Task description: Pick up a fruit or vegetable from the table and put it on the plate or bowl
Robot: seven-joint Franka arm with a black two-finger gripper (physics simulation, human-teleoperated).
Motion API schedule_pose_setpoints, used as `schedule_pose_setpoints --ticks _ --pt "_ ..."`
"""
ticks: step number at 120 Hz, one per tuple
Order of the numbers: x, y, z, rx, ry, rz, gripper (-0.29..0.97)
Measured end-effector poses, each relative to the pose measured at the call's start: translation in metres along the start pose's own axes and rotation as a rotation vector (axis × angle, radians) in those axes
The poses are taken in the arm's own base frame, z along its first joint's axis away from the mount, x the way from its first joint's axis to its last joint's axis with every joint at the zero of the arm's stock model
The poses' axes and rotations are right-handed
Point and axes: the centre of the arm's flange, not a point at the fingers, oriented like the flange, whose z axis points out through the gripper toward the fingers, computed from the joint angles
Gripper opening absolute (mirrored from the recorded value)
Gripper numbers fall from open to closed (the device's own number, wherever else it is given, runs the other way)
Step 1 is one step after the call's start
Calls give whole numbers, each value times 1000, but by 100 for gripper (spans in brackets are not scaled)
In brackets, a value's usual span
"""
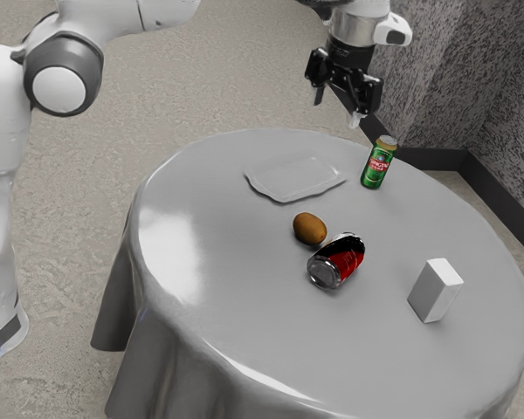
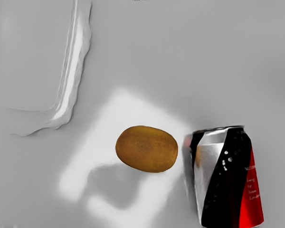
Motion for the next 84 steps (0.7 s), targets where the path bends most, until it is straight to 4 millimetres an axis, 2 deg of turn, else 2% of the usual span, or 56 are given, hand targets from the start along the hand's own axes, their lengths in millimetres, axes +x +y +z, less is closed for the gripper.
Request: schedule_pose_setpoints --ticks 23,49,62,75,84 --pt "25 0 45 40 -48 -259 68" --pt "46 -16 66 5 -113 -522 68" --pt "44 -15 105 34 -155 -609 68" --pt "33 -19 130 38 -163 -688 68" --pt "28 -18 137 22 -156 -732 68"
